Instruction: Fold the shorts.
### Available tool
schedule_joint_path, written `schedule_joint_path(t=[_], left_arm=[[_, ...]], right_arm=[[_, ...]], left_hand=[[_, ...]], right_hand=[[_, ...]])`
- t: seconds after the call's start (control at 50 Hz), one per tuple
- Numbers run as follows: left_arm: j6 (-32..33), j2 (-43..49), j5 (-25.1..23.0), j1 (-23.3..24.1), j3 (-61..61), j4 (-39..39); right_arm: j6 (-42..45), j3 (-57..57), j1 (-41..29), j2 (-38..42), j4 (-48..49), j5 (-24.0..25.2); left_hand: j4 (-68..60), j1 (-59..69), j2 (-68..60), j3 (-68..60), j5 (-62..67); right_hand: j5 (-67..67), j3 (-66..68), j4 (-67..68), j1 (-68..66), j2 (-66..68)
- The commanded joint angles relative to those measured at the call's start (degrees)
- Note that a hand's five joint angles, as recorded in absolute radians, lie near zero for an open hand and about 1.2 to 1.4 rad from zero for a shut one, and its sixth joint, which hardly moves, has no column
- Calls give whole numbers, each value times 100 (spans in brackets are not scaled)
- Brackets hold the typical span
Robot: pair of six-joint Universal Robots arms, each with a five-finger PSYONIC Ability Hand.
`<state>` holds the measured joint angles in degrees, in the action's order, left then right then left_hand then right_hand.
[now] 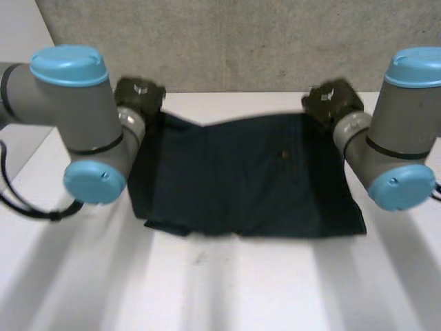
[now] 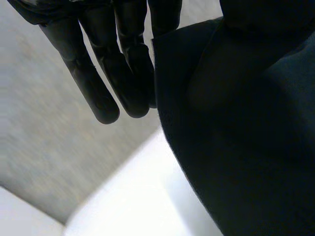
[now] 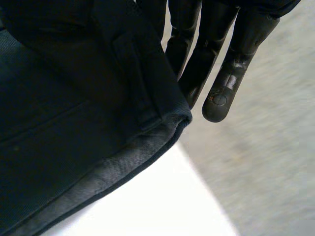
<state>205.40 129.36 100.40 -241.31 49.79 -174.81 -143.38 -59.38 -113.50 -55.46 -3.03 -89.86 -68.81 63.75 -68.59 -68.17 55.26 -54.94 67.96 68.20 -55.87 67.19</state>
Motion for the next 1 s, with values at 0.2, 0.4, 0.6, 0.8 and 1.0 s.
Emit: schedule_joint_path(t=[0.2,0.4,0.6,0.8,1.0], left_arm=[[-44,-1360,111,-136,-595,-3270],[-52,-1870,94,-250,1330,-3349],[-26,-1652,93,-268,3359,-3340],[158,-1150,331,-13,4407,-2524],[176,-1939,683,128,4829,-925]], right_arm=[[-93,893,-32,-589,4523,-331],[-462,410,-129,-519,2791,-146],[-384,-433,-173,464,1571,214],[-366,-882,-252,748,928,223],[-348,-1550,-208,-184,-57,249]], left_hand=[[-1119,1625,-1141,-1183,1474],[-1119,1625,-1141,-1183,1474],[-1119,1625,-1141,-1183,1474],[-1119,1625,-1141,-1183,1474],[-1119,1625,-1141,-1183,1474]], right_hand=[[-1506,1204,1180,-2413,1281],[-1506,1204,1180,-2413,1281],[-1506,1204,1180,-2413,1281],[-1506,1204,1180,-2413,1281],[-1506,1204,1180,-2413,1281]])
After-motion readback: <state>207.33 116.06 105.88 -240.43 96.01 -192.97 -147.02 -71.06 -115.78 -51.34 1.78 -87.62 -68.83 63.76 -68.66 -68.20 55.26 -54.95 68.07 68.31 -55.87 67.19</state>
